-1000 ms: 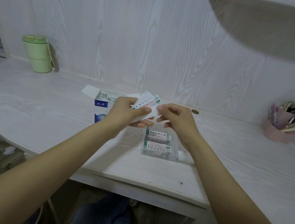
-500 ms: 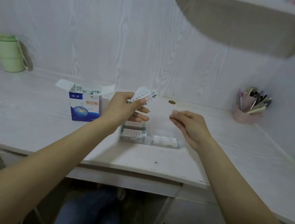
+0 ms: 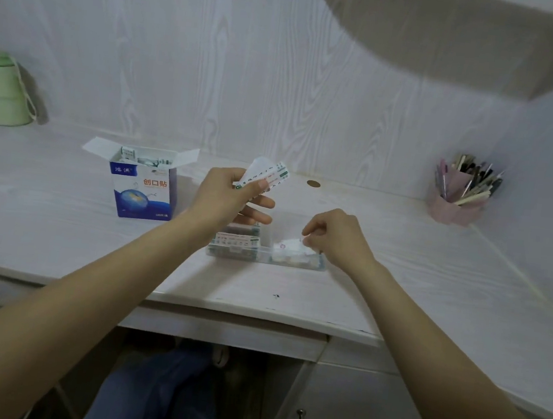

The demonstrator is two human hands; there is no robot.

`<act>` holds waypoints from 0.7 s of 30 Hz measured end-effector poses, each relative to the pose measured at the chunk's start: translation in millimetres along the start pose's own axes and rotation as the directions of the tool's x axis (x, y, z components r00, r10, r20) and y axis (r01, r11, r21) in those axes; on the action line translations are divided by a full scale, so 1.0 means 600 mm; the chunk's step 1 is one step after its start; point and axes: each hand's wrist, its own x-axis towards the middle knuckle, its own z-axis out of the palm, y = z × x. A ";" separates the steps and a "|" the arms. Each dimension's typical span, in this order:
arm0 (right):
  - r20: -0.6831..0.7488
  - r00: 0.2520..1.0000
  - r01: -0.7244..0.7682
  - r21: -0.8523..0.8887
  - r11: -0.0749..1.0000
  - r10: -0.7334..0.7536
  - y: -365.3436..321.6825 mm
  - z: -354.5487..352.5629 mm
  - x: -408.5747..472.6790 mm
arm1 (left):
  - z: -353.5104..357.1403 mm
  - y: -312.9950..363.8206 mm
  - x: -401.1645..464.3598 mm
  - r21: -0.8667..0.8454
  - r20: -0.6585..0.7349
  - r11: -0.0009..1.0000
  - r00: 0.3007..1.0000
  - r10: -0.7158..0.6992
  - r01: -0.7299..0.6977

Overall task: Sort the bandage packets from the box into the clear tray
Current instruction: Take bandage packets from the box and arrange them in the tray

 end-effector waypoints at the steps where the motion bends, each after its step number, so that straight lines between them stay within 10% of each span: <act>1: 0.001 1.000 -0.005 -0.059 0.998 0.005 -0.003 0.004 0.001 | 0.001 0.000 0.000 0.002 0.000 1.000 1.000 0.000 0.000; 21: 0.105 0.985 -0.091 -0.361 0.928 0.138 -0.023 0.008 0.013 | 0.003 -0.001 -0.003 -0.002 0.019 1.000 0.999 0.026 -0.026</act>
